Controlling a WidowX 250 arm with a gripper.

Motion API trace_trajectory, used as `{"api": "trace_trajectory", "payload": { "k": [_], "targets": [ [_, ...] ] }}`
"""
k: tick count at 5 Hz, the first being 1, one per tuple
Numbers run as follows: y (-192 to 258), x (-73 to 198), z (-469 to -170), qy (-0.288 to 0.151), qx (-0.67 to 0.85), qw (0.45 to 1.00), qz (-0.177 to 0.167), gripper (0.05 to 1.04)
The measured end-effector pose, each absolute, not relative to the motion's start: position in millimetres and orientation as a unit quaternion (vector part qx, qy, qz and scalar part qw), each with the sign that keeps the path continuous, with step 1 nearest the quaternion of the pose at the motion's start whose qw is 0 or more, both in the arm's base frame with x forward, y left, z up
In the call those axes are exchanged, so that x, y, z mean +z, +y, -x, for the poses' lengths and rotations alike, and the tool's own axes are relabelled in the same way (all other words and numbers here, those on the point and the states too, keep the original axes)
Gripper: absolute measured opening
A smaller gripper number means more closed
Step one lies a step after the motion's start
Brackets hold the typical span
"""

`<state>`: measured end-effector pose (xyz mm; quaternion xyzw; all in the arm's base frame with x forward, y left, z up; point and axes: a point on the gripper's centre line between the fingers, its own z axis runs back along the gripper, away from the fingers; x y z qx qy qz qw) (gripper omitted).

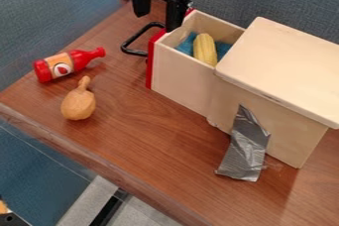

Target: Pick up corn from inside the drawer and place it on the table to the right of the chicken

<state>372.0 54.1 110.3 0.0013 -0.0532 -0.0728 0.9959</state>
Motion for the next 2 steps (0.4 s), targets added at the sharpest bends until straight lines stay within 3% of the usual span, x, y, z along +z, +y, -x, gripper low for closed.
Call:
{"api": "trace_trajectory", "payload": {
  "k": [2],
  "targets": [
    [44.3, 94.1, -372.1, -0.034, -0.056, 0.998, 0.008, 1.001]
  ]
}}
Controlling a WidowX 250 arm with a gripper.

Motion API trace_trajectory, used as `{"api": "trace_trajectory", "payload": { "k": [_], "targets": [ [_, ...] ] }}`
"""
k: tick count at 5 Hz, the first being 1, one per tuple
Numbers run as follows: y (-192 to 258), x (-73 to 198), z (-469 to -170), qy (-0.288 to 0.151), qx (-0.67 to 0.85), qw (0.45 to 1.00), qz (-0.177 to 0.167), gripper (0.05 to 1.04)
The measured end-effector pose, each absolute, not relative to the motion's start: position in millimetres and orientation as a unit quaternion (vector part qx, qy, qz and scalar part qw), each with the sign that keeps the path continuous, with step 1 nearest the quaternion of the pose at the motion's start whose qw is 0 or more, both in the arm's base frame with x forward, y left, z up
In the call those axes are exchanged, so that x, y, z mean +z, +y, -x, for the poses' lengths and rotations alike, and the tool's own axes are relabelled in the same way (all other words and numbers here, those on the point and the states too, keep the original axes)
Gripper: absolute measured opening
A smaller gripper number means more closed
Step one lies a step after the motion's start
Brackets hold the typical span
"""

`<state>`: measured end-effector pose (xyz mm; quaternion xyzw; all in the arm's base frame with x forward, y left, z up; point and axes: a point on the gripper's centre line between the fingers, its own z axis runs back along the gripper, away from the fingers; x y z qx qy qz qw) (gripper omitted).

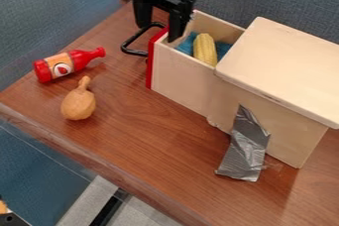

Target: Pick up corn from inside the drawer and place it on the table to the right of the chicken

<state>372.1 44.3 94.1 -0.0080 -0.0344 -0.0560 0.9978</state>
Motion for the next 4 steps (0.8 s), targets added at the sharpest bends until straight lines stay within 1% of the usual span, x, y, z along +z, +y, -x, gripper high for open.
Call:
{"api": "trace_trajectory", "payload": {
  "k": [2, 3, 4],
  "targets": [
    [25.1, 102.6, -380.4, -0.047, -0.053, 0.997, 0.016, 1.001],
    [14.2, 111.0, -388.5, -0.064, -0.047, 0.997, 0.022, 1.001],
    [2.1, 113.0, -393.9, -0.078, -0.035, 0.996, 0.017, 1.001]
  ]
}}
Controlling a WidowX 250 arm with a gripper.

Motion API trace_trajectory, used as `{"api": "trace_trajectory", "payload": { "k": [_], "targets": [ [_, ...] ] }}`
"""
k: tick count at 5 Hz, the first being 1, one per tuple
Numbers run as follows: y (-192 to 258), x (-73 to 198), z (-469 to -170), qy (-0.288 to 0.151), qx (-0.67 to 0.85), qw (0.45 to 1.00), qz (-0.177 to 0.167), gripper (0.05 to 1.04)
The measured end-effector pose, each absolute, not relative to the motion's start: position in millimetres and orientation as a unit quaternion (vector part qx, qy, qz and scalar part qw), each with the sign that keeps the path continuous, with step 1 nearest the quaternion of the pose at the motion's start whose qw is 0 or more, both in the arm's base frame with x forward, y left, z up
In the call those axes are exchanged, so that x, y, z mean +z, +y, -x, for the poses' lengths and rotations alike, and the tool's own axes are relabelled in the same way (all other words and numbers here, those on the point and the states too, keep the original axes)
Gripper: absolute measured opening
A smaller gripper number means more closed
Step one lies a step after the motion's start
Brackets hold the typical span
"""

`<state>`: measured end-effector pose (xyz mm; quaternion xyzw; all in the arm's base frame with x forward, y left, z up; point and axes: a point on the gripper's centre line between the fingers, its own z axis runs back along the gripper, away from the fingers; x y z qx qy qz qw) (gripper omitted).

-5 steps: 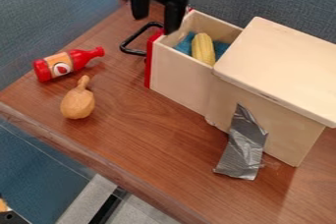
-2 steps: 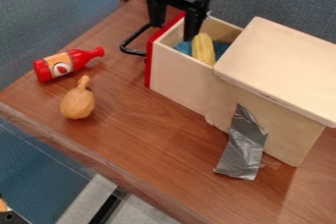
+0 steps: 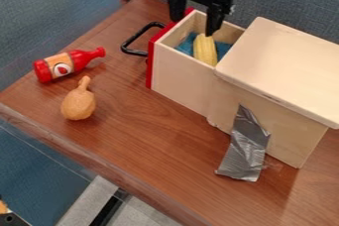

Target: Pick up corn from inside the drawer and place it on the table to the right of the chicken

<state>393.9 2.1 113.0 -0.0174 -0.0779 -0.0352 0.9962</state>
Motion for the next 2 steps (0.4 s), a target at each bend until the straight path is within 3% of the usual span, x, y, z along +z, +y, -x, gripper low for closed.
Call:
{"api": "trace_trajectory", "payload": {
  "k": [2],
  "targets": [
    [2.5, 99.9, -400.1, -0.075, 0.076, 0.994, -0.004, 1.001]
  ]
}}
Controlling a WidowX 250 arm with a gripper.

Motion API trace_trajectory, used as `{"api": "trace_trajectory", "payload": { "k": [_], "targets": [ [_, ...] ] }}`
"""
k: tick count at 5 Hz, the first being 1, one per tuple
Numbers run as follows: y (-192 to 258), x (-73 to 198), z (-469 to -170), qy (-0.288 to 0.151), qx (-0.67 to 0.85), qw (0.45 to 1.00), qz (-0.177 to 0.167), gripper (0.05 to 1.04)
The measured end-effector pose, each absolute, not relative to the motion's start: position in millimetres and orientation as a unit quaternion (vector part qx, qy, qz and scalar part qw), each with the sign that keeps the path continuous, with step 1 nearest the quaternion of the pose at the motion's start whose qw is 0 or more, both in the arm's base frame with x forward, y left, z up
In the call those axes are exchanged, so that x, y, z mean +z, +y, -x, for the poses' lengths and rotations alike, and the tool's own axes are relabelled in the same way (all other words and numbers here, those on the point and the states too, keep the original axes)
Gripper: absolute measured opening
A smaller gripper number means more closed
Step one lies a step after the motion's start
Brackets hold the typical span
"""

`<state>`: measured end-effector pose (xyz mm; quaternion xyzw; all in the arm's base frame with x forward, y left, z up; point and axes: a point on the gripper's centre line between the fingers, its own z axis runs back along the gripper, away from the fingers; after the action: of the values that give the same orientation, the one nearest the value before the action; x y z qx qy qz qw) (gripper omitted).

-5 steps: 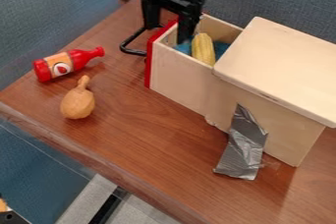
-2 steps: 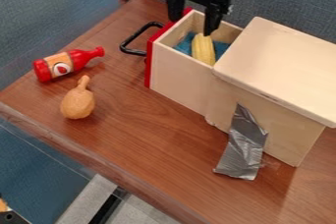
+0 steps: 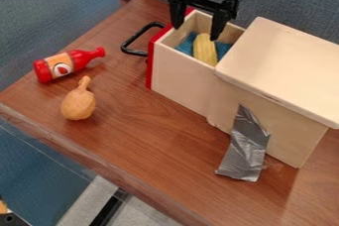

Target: Pick up corn from inside the drawer and place it on the table to the right of the chicken

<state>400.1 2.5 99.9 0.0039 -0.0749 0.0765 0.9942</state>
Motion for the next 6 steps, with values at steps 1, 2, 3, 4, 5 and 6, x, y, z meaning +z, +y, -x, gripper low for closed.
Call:
{"api": "trace_trajectory", "payload": {
  "k": [1, 2, 3, 4, 5, 6],
  "targets": [
    [0.9, 91.9, -402.9, -0.083, 0.14, 0.987, -0.015, 1.001],
    [-2.1, 80.4, -402.6, -0.084, 0.167, 0.982, -0.007, 1.001],
    [-4.3, 80.3, -404.5, -0.089, 0.179, 0.98, 0.004, 1.001],
    [-3.1, 80.5, -406.0, -0.092, 0.19, 0.977, 0.011, 1.001],
    [-1.0, 74.9, -404.1, -0.089, 0.212, 0.973, 0.032, 1.001],
    [1.2, 67.4, -401.7, -0.082, 0.24, 0.966, 0.056, 0.967]
  ]
}}
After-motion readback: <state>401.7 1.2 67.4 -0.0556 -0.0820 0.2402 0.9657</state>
